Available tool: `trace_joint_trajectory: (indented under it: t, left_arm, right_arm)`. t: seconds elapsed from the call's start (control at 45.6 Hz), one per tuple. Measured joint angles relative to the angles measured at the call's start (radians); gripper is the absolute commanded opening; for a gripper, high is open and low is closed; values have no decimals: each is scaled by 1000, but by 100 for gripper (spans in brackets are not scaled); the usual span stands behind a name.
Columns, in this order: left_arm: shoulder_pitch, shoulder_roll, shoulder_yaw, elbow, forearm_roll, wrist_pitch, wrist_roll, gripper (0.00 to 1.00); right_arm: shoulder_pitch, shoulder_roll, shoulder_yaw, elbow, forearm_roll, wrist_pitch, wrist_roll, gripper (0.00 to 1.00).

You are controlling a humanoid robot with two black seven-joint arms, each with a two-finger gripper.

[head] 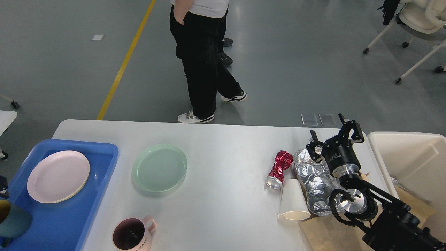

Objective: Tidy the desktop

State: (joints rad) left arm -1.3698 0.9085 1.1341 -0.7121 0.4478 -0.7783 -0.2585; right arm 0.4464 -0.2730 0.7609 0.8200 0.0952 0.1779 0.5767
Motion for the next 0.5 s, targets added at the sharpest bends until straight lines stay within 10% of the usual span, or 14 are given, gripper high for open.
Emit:
trace_joint_trajectory:
  t: [0.285, 0.504]
  left_arm:
    - [-616, -312, 481, -482, -323, 18, 2, 90]
    - [-895, -584, 529, -756, -495, 36, 7, 89]
  right_arm:
    - [0, 0, 0, -1, 0, 0, 0, 100]
    - [0, 0, 0, -1, 0, 0, 0, 100]
